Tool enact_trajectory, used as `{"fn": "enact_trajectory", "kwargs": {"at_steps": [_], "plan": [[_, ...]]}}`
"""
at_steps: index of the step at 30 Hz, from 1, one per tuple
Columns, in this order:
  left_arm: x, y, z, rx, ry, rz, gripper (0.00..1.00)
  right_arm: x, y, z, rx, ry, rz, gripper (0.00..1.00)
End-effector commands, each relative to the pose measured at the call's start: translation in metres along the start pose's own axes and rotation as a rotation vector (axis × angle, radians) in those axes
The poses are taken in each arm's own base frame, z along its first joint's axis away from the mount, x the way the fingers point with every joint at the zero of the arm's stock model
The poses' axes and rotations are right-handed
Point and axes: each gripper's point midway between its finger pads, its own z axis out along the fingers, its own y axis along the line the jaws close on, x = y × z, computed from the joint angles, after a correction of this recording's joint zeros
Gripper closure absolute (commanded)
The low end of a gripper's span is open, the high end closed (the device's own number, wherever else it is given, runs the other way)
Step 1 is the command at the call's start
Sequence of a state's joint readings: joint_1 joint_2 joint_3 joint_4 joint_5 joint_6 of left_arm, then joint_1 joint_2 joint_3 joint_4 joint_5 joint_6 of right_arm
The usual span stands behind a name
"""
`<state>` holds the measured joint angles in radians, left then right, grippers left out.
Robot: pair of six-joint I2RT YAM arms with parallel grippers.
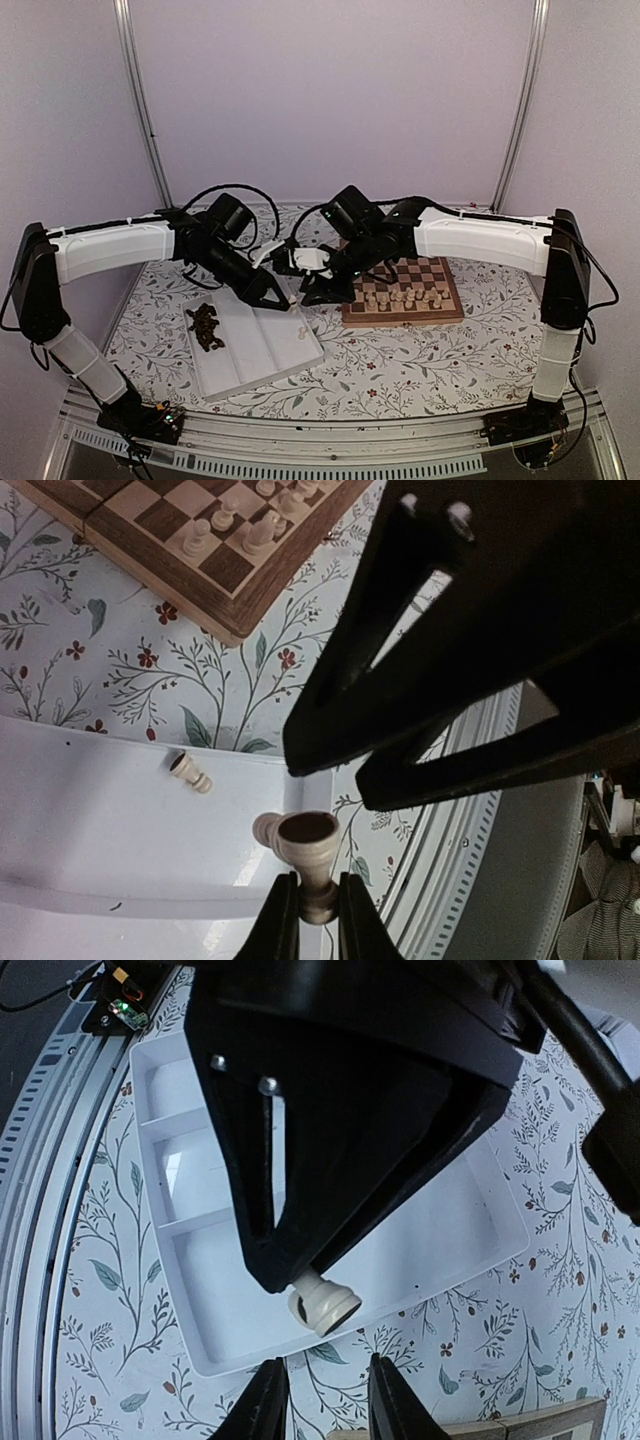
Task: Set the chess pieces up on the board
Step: Pick up the chess piece from the storage box.
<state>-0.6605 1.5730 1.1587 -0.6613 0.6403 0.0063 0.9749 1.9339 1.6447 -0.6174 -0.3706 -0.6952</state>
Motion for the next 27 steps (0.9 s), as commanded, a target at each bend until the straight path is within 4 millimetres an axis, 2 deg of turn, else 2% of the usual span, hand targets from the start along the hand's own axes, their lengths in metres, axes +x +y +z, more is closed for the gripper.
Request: {"fn": "enact_trajectory", "kwargs": {"at_steps": [1,15,21,24,27], "plan": [[0.007,-0.009,-0.005,0.061,-0.001,-0.02,0.92,-0.013,0.001,0.008,0.005,-0.014,-0.025,0.68],[0.01,-0.017,0.0,0.123,0.009,-0.023,0.9,-0.013,0.025,0.024,-0.091,0.005,-0.072,0.66],[0.012,-0.011,-0.002,0.083,0.012,-0.019,0.86,-0.014,0.027,0.028,-0.116,0.005,-0.057,0.82],[0.01,-0.005,-0.004,0.04,-0.004,-0.01,0.76,-0.016,0.027,0.027,-0.121,-0.003,-0.04,0.88],[0.004,-0.005,-0.012,0.001,-0.049,0.02,0.68,-0.013,0.027,0.028,-0.122,0.002,-0.019,0.9]]}}
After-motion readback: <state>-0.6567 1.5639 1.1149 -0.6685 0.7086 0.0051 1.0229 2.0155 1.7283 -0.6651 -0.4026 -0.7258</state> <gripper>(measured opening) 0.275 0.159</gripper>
